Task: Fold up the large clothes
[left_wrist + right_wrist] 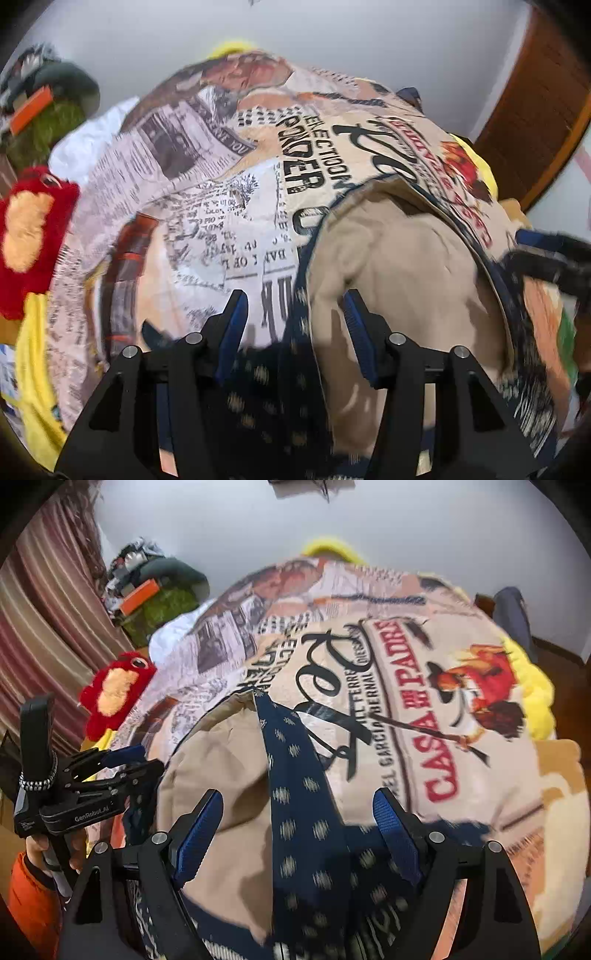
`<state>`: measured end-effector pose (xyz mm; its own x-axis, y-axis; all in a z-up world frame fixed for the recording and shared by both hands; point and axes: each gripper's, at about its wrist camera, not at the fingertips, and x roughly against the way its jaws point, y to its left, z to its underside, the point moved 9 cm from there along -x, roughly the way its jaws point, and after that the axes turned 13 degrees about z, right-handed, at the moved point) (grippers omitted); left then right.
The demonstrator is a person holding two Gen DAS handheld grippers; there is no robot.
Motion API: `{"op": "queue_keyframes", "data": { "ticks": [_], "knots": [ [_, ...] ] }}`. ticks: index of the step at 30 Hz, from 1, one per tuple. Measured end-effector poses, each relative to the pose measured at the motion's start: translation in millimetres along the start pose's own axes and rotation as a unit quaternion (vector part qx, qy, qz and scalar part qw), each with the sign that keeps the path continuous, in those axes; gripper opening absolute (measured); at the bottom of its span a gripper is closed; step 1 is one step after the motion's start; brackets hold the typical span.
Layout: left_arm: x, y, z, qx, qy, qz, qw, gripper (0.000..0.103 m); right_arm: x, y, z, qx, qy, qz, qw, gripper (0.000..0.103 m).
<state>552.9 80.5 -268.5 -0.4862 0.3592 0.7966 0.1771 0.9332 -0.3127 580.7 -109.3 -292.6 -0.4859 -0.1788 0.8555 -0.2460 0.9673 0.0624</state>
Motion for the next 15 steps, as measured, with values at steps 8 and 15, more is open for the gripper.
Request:
{"op": "queue_keyframes", "data": {
  "ticks": [8,15],
  "knots": [
    [-53,14,-24,0.056,0.014,0.024,0.998,0.053,-64,11,-23,0.004,0.032,0.015,0.999,0.064],
    [-74,7,-20,0.07,0.019,0.05,0.9961,0.009,-81,13,-20,-0.025,0.048,-0.01,0.998,0.015]
  ]
}}
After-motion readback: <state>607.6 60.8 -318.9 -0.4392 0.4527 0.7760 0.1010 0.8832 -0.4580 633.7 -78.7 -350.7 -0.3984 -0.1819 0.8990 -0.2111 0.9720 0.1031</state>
